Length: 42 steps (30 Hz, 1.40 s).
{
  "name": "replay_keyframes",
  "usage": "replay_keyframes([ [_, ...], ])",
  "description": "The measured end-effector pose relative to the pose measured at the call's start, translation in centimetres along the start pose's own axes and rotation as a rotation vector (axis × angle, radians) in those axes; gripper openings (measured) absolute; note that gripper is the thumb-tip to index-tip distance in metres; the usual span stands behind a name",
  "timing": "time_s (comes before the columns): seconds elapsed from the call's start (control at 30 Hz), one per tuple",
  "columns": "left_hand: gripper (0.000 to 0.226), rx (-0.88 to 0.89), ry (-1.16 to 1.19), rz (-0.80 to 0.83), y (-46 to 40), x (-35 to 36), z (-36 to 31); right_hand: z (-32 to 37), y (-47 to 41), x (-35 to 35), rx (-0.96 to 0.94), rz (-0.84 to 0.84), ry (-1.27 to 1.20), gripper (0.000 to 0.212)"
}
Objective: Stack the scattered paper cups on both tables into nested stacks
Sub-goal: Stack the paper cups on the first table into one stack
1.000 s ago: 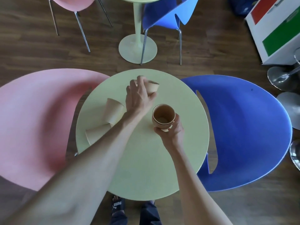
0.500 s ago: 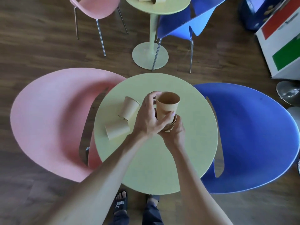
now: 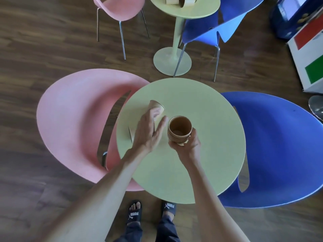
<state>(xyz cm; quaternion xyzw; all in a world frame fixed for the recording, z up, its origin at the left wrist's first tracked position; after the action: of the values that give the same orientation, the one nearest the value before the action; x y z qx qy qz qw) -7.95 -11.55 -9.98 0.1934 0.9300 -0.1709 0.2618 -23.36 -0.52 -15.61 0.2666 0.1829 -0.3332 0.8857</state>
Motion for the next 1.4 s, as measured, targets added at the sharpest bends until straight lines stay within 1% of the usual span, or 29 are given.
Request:
replay_keyframes([
  [0.03,0.064,-0.005,-0.168,-0.059,0.3,-1.0,1.2,0.0,0.2,0.3,-0.003,0.000,0.005,0.072],
  [0.07,0.066,-0.023,-0.315,-0.077,0.5,-1.9,2.2,0.1,0.5,0.5,-0.008,0.000,0.010,0.072],
  [0.1,0.074,-0.071,-0.422,-0.027,0.8,-2.2,3.5,0.0,0.6,0.8,-0.012,0.010,0.006,0.072],
  [0.13,0.085,-0.115,-0.484,0.059,1.1,-2.0,4.9,0.1,0.9,0.9,-0.016,0.013,0.016,0.072],
  [0.2,0.106,-0.182,-0.564,0.240,1.9,-1.6,7.0,0.2,1.3,1.4,-0.018,0.022,0.018,0.072],
  [0.23,0.110,-0.207,-0.596,0.309,2.2,-1.6,8.0,0.2,1.5,1.6,-0.024,0.025,0.017,0.072],
  [0.27,0.108,-0.224,-0.626,0.355,2.5,-1.6,8.7,0.2,1.6,1.8,-0.023,0.022,0.031,0.073],
  [0.33,0.095,-0.241,-0.655,0.413,3.0,-1.4,9.6,0.1,1.9,2.0,-0.026,0.019,0.044,0.074],
  [0.4,0.080,-0.232,-0.651,0.402,3.3,-1.5,9.9,0.1,2.1,2.2,-0.031,0.027,0.044,0.073],
  [0.43,0.076,-0.225,-0.644,0.391,3.4,-1.7,9.7,0.1,2.2,2.2,-0.034,0.029,0.040,0.072],
  [0.53,0.072,-0.192,-0.591,0.416,3.3,-1.8,8.3,0.0,2.5,2.0,-0.043,0.018,0.037,0.071],
  [0.6,0.072,-0.198,-0.488,0.435,3.2,-1.7,6.8,-0.2,2.6,1.8,-0.044,0.002,0.037,0.074],
  [0.67,0.073,-0.200,-0.345,0.410,2.9,-1.9,5.3,-0.5,2.6,1.5,-0.035,-0.006,0.031,0.076],
  [0.77,0.077,-0.115,-0.206,0.303,2.1,-2.4,2.5,-1.2,2.5,0.9,0.002,-0.012,0.028,0.076],
  [0.9,0.083,-0.013,-0.076,0.046,0.7,-4.2,-1.0,-1.5,2.6,0.3,0.015,-0.013,0.042,0.076],
  [0.97,0.080,0.018,0.001,-0.017,0.3,-4.6,-2.4,-1.5,2.6,0.2,0.019,-0.010,0.042,0.076],
  [1.03,0.078,0.069,0.012,0.002,0.0,-4.4,-3.5,-1.4,2.5,0.1,0.009,-0.014,0.052,0.077],
  [1.13,0.076,0.124,-0.025,0.113,-0.1,-3.1,-4.4,-1.0,2.6,0.0,-0.020,-0.018,0.055,0.077],
  [1.3,0.083,0.096,-0.173,0.338,0.1,0.1,-4.2,-0.7,2.5,0.0,-0.058,-0.023,0.058,0.074],
  [1.4,0.092,0.131,-0.231,0.400,0.0,1.8,-4.1,-0.4,2.3,0.1,-0.079,-0.024,0.046,0.072],
])
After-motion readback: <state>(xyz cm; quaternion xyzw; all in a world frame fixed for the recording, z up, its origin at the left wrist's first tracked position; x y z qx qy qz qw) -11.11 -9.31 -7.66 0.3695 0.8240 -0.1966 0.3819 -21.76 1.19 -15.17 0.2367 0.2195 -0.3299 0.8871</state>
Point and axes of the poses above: each hand's wrist, its own y-axis away from the middle knuckle, its own x-axis out of the palm, z = x × y, the point moved 8 cm from there along -y, towards the middle knuckle, and after that the axes turned 10 degrees about x, right-handed, at the moved point
